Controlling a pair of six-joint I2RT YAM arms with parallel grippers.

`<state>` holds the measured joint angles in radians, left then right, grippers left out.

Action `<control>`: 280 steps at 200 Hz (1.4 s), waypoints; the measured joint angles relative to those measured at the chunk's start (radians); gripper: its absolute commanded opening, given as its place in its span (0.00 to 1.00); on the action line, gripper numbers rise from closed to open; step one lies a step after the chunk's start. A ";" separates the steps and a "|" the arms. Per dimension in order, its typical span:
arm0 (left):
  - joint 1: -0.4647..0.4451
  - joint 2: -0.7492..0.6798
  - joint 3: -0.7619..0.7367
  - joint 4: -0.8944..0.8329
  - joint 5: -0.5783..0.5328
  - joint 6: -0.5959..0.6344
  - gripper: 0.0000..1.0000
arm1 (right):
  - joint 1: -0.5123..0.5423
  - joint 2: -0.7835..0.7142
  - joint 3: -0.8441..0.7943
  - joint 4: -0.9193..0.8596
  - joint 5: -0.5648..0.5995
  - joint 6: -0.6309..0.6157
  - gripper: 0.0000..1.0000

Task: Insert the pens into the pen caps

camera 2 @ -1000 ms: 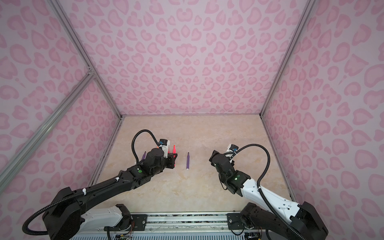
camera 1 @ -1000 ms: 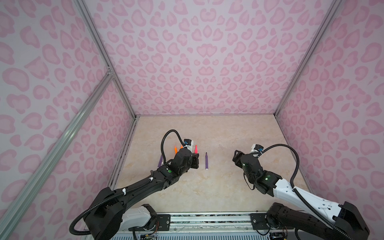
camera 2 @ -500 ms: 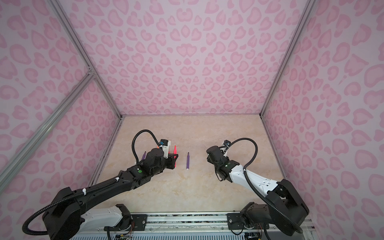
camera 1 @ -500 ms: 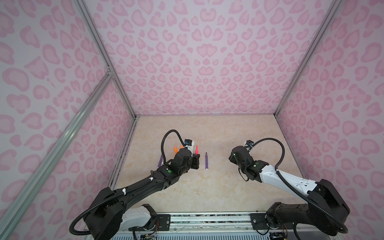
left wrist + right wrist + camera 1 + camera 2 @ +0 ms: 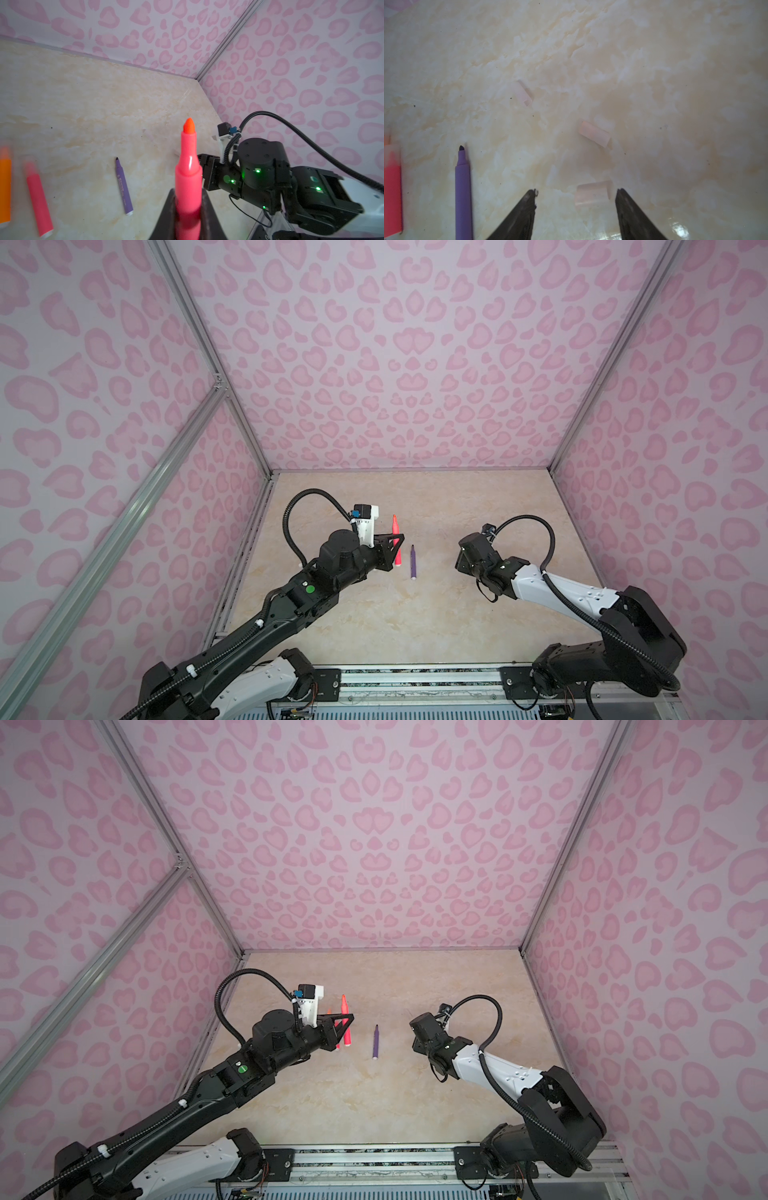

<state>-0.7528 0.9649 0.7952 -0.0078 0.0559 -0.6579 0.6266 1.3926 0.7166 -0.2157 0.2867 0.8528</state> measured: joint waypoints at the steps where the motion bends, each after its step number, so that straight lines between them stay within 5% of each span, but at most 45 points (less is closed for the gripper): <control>1: 0.000 -0.002 0.000 -0.001 0.000 -0.002 0.02 | 0.000 0.000 -0.001 0.000 0.000 0.000 0.63; 57: 0.000 0.075 0.037 -0.051 0.020 -0.149 0.02 | 0.000 -0.039 -0.074 -0.014 -0.006 0.047 0.62; 141: -0.006 0.087 0.052 -0.076 0.038 -0.185 0.02 | 0.000 -0.046 -0.105 -0.006 -0.008 0.061 0.61; 184: -0.006 0.121 -0.005 -0.065 -0.025 -0.124 0.02 | 0.013 0.021 -0.087 0.021 -0.010 0.072 0.54; 280: -0.005 0.150 -0.069 -0.012 -0.075 0.040 0.02 | 0.006 0.195 -0.008 0.038 0.038 -0.005 0.69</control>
<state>-0.7574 1.1145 0.7265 -0.0200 -0.0193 -0.6174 0.6327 1.5871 0.7090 -0.1776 0.3244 0.8482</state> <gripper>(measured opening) 0.171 0.682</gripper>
